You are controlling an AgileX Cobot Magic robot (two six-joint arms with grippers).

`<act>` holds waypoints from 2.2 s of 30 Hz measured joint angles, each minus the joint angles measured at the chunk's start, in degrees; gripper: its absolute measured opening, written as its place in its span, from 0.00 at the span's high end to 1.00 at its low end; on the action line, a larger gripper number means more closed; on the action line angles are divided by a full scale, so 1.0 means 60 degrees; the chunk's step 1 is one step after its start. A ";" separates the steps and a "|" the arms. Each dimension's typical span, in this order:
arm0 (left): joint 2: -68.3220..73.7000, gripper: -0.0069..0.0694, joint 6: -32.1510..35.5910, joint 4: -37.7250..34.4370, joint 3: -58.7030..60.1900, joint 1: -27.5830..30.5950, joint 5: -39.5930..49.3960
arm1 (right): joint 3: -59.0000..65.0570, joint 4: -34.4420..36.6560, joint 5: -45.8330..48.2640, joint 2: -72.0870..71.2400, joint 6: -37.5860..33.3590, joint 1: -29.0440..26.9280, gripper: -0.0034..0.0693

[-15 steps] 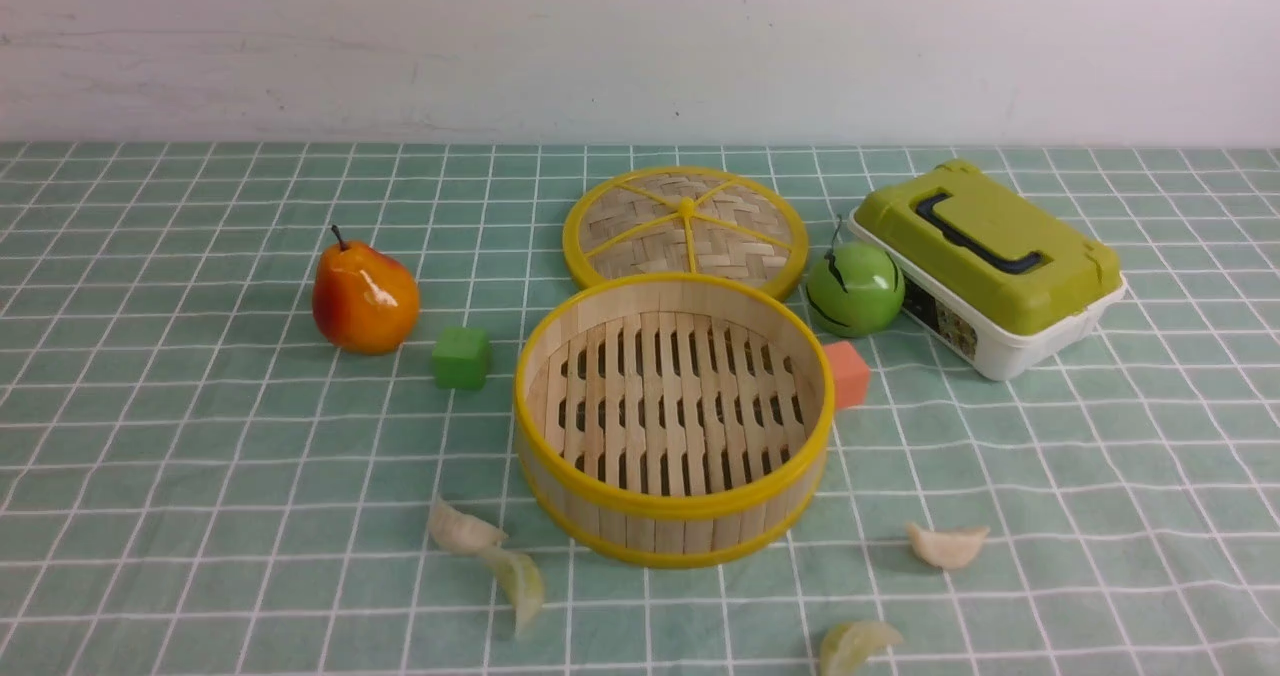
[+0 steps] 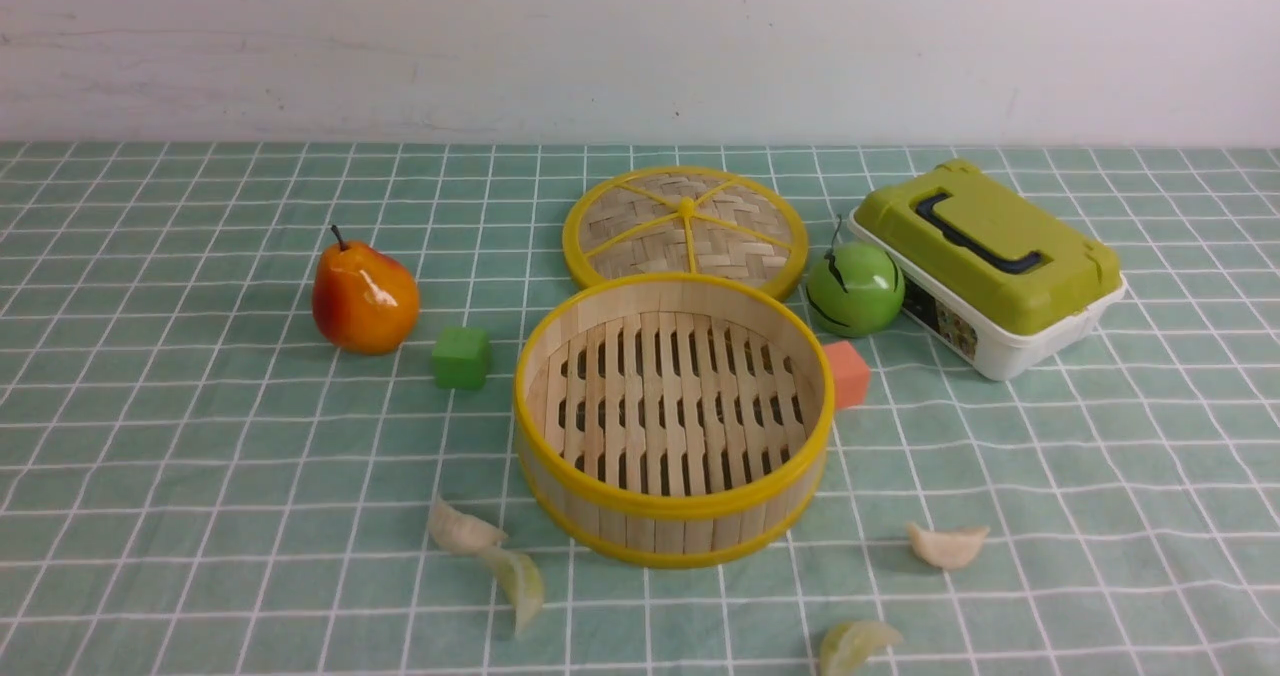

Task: Put the dumplings into the steamer on the table with the blue tablecloth.
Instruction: 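Reach for and grasp a dumpling on the table with the left gripper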

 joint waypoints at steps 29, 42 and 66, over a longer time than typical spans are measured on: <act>0.0000 0.60 0.0000 0.0010 0.0000 0.0000 0.0057 | 0.0000 -0.0001 0.0000 0.0000 0.0000 0.0000 0.62; 0.0000 0.60 -0.2240 -0.2953 0.0000 0.0000 -0.1174 | 0.0000 0.1671 -0.0019 0.0000 0.1005 0.0000 0.62; 0.0039 0.65 -0.2917 -1.0282 -0.1550 0.0000 -0.1725 | -0.2742 0.6662 -0.0158 0.1167 -0.1067 0.0185 0.73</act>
